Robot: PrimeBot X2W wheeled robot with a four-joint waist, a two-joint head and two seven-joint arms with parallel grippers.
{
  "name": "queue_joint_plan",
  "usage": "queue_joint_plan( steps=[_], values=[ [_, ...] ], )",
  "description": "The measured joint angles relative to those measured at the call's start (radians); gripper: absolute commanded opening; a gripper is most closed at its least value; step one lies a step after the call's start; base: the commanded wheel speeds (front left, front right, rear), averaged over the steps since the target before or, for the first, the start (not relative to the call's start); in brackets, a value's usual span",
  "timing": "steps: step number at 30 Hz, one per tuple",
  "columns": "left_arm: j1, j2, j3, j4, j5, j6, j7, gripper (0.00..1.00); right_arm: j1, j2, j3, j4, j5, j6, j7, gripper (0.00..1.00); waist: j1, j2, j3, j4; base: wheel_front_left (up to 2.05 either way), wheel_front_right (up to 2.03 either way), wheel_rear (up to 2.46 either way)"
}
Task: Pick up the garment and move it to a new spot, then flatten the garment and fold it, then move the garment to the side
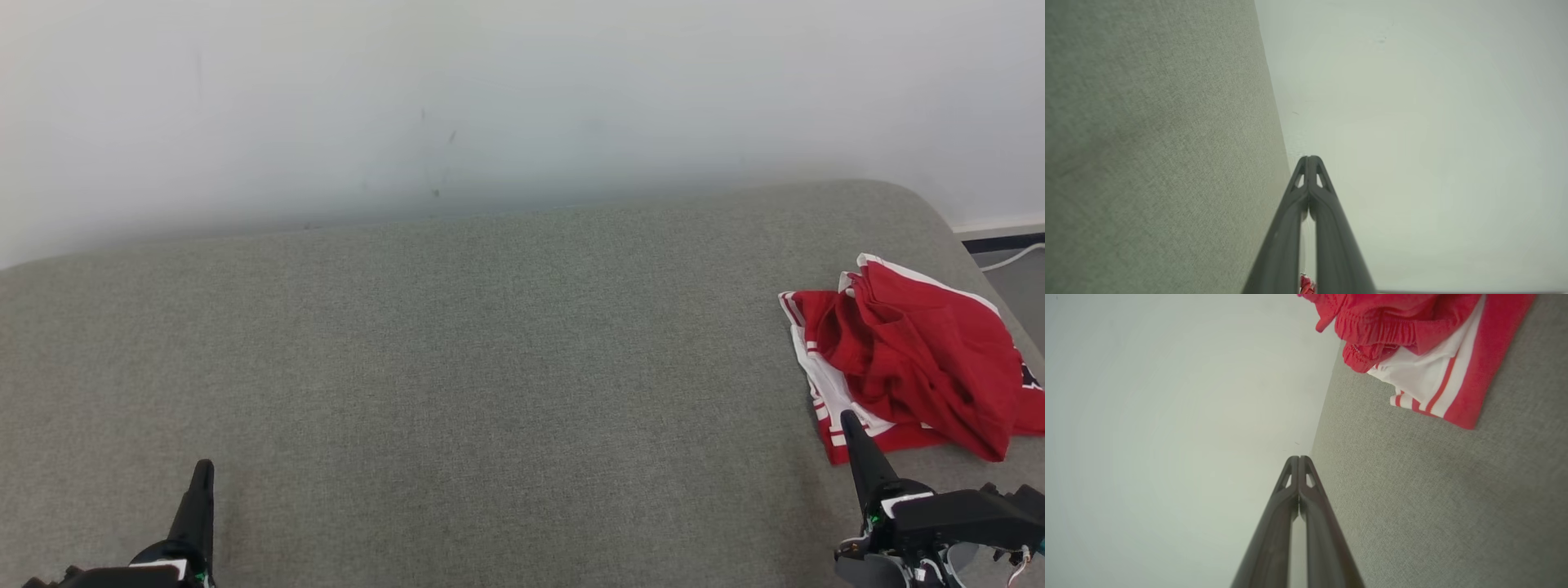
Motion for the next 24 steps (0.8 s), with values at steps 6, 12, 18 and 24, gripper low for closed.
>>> queue_joint_plan(
  steps=[6,12,18,24],
  values=[
    [-0.004,-0.003,0.02,0.007,-0.075,-0.012,0.011,0.0,-0.004,0.002,-0.013,0.001,0.082,0.014,0.02,0.0,0.0,0.0,0.0,-0.006,0.0,0.0,0.0],
    [-0.013,-0.005,0.031,0.012,-0.132,-0.028,0.02,0.0,-0.01,0.004,-0.022,0.003,0.145,0.026,0.033,0.0,0.0,0.0,-0.001,-0.01,0.0,0.0,0.0],
    [-0.014,-0.005,0.031,0.013,-0.132,-0.028,0.02,0.0,-0.014,0.004,-0.022,0.004,0.145,0.026,0.033,0.0,0.0,0.0,-0.001,-0.01,0.0,0.0,0.0],
    [-0.014,-0.005,0.031,0.013,-0.132,-0.028,0.02,0.0,-0.014,0.004,-0.022,0.004,0.145,0.026,0.033,0.0,-0.0002,0.0,-0.001,-0.01,0.0,0.0,0.0]
  ],
)
